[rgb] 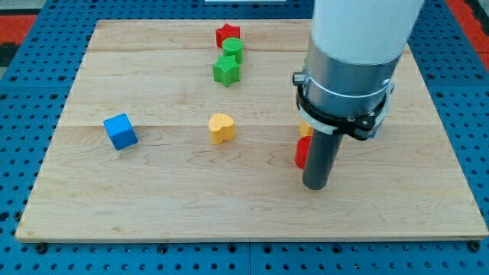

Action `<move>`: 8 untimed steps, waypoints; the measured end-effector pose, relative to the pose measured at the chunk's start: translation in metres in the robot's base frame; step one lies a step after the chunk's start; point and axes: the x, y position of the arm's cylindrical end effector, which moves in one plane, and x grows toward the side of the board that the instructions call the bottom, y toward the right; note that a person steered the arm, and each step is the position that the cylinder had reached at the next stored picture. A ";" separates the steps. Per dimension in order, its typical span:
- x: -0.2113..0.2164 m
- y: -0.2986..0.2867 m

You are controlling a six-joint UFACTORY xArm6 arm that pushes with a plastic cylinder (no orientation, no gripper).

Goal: Place the red circle vertically below the green star

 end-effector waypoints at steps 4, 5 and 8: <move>-0.056 -0.016; -0.061 -0.070; -0.111 -0.075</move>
